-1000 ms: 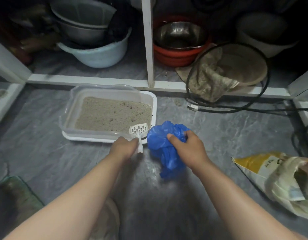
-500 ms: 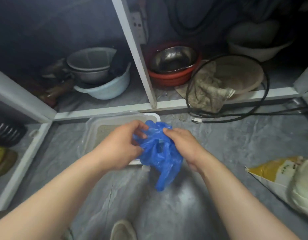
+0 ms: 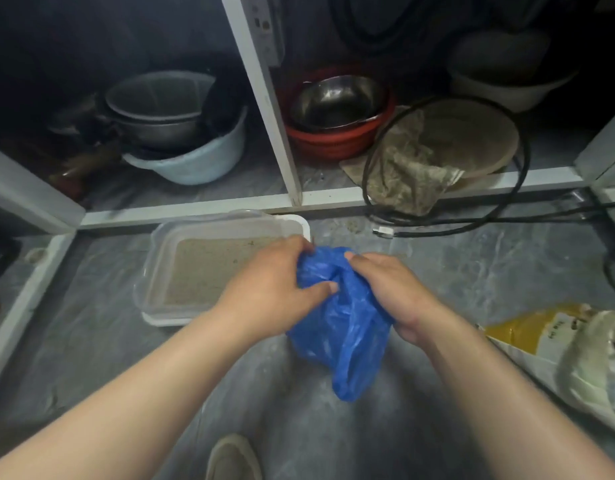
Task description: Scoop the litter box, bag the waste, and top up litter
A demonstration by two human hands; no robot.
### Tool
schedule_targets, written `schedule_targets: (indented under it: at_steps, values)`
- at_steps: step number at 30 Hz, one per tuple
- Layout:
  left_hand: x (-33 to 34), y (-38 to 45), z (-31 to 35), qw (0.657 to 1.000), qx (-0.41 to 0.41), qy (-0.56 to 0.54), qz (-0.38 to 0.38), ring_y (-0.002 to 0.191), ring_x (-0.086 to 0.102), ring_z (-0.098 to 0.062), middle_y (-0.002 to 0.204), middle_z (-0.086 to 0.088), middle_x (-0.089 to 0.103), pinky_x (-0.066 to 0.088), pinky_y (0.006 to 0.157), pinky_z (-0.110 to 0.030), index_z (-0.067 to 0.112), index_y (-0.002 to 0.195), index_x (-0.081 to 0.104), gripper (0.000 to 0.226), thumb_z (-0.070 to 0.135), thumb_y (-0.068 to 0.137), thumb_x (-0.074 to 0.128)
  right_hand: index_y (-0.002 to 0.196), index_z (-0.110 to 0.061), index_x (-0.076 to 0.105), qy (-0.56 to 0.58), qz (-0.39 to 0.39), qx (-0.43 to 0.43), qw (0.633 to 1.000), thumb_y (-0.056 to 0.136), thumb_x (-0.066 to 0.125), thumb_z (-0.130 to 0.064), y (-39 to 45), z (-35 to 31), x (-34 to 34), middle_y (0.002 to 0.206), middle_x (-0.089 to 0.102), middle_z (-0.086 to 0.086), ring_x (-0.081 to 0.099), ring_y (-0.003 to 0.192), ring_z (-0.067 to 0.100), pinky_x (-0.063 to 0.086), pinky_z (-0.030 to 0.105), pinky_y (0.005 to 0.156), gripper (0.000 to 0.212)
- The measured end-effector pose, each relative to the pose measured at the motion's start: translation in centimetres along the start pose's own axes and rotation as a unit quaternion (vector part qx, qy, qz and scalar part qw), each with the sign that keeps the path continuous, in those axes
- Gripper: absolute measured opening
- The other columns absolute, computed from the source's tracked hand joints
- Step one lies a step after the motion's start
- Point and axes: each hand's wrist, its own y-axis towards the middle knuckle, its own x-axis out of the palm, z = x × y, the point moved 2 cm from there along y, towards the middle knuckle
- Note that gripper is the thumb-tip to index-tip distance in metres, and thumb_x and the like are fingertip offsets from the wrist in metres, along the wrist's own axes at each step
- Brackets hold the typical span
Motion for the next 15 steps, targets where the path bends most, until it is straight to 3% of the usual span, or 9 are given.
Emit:
schedule_targets:
  at_steps: [3,5,8,10,13,15]
  values:
    - [0.4,0.5,-0.9,0.988,-0.094,-0.123,-0.002,0.079,0.065,-0.016,0.088,0.010,0.068,0.057,0.070,-0.037,0.028,0.095,0.059,0.026,0.034,0.074,0.073,0.085,-0.008,0.071,0.008,-0.040,0.006,0.999,0.103,0.053,-0.025,-0.3,-0.2,1.3,0.073,0.073,0.006,0.067,0.065,0.015,0.052,0.024,0.060,0.031]
    - [0.1,0.8,-1.1,0.984,-0.102,-0.143,0.026,0.075,0.065,-0.016,0.083,0.009,0.069,0.053,0.065,-0.032,0.025,0.089,0.061,0.020,0.017,0.075,0.071,0.087,-0.017,0.069,-0.055,-0.006,0.009,0.998,0.096,0.058,-0.045,0.1,0.0,1.8,0.081,0.074,0.000,0.067,0.072,0.014,0.054,0.029,0.067,0.031]
    - [-0.7,1.0,-1.4,0.982,-0.106,-0.140,0.066,0.072,0.064,-0.013,0.079,0.008,0.069,0.052,0.064,-0.030,0.024,0.086,0.062,0.020,0.009,0.076,0.067,0.120,-0.028,0.055,-0.297,0.111,-0.043,0.947,0.069,0.058,-0.078,-0.1,-0.3,1.6,0.117,0.059,-0.009,0.059,0.103,0.010,0.051,0.036,0.091,0.072]
    - [-1.0,1.2,-1.7,0.978,-0.116,-0.157,0.072,0.072,0.065,-0.015,0.079,0.008,0.069,0.053,0.066,-0.031,0.023,0.087,0.062,0.022,0.006,0.075,0.068,0.121,-0.032,0.051,-0.353,0.084,-0.096,0.927,0.060,0.057,-0.084,-0.8,-1.3,2.2,0.117,0.054,-0.014,0.057,0.103,0.006,0.049,0.032,0.088,0.080]
    - [-1.2,1.5,-2.2,0.973,-0.124,-0.186,0.062,0.073,0.065,-0.013,0.084,0.008,0.070,0.053,0.065,-0.027,0.023,0.092,0.063,0.027,0.004,0.074,0.071,0.116,-0.033,0.057,-0.402,0.006,-0.090,0.911,0.062,0.064,-0.070,-0.9,-1.2,3.0,0.106,0.058,-0.015,0.058,0.096,0.009,0.048,0.028,0.079,0.065]
    - [-1.3,1.5,-2.2,0.969,-0.119,-0.214,0.041,0.073,0.063,-0.007,0.090,0.007,0.069,0.050,0.063,-0.018,0.021,0.099,0.064,0.033,0.000,0.076,0.070,0.116,-0.028,0.063,-0.441,0.032,-0.110,0.890,0.074,0.062,-0.042,-0.1,-0.3,2.7,0.104,0.064,-0.007,0.061,0.096,0.017,0.047,0.029,0.079,0.045]
